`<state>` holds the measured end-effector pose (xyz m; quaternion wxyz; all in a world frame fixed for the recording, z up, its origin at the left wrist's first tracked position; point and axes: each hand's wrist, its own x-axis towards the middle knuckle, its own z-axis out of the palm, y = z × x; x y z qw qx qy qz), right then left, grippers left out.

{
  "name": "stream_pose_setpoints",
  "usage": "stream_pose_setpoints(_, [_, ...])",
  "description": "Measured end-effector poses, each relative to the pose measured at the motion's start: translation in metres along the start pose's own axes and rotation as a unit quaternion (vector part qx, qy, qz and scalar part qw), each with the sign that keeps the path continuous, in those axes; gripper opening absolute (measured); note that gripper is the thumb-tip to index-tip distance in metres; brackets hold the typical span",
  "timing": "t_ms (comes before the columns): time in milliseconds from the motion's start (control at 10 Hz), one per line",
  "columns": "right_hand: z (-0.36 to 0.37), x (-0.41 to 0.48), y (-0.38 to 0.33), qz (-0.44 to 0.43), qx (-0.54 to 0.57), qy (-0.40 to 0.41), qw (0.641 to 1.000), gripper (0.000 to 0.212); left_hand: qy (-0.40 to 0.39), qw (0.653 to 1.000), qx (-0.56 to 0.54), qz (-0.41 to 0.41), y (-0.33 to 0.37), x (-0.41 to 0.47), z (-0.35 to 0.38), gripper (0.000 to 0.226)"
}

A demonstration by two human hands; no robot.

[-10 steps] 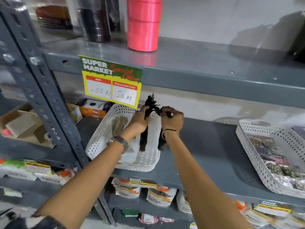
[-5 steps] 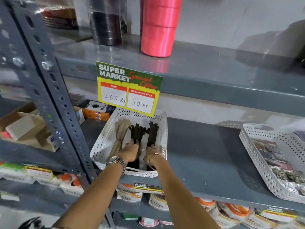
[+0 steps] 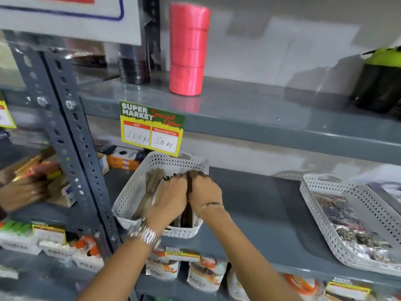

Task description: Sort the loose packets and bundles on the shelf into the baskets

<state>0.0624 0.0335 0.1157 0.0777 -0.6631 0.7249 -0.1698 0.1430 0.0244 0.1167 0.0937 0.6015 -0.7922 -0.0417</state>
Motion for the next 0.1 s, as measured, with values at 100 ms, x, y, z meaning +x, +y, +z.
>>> stream_pose_setpoints(100, [-0.0864, -0.0650, 0.0000, -0.055, -0.019, 0.081, 0.995, 0.018, 0.021, 0.996, 0.035, 0.085, 0.0316, -0.0604, -0.0719, 0.034])
